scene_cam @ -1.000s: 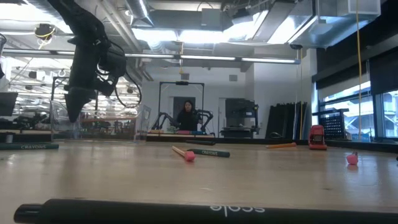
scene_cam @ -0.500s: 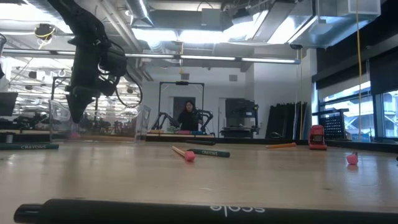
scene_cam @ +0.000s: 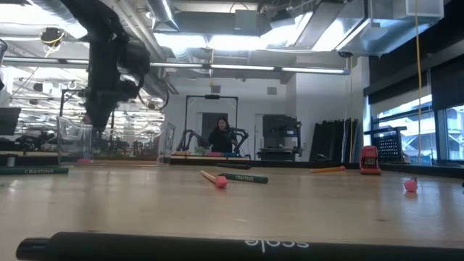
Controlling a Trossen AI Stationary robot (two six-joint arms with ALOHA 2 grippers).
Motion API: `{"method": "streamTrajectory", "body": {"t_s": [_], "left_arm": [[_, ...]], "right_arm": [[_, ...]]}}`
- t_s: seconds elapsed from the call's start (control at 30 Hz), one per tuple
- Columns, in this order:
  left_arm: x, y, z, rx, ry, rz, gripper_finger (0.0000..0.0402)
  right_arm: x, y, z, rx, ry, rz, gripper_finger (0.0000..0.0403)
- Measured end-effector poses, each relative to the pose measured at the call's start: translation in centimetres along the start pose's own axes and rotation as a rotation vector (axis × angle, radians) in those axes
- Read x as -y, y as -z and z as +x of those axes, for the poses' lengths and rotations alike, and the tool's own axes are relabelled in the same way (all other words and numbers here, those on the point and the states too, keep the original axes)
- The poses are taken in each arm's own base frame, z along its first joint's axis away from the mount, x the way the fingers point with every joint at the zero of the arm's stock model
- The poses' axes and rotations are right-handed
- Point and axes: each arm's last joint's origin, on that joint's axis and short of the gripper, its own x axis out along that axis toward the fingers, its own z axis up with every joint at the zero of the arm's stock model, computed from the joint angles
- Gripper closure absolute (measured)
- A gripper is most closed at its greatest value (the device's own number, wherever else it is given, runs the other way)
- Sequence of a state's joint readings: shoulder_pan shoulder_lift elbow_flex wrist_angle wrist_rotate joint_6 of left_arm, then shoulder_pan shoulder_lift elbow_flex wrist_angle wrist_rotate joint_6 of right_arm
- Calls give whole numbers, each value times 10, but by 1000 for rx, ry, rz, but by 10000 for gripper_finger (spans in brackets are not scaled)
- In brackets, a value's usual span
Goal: Sort crayons/erasers/pens/pencils in bins
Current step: Put the green crayon into the bottom right transparent bin
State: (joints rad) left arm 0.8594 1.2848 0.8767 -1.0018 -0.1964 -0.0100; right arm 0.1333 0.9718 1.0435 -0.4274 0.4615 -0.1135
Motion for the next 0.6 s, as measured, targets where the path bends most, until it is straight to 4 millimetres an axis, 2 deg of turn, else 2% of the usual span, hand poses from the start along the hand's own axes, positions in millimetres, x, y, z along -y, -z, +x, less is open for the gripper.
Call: {"method": "streamTrajectory", "body": {"t_s": [0.2,0.37,0.6], "left_arm": [[15,18,-43,199,68,-44,322],[34,45,-78,358,254,39,323],[61,84,-116,563,515,230,323]], "right_arm": [[-3,0,0,8,-88,0,390],[-5,1,-1,-3,-141,50,390],[-22,4,-7,-24,-462,22,390]]}}
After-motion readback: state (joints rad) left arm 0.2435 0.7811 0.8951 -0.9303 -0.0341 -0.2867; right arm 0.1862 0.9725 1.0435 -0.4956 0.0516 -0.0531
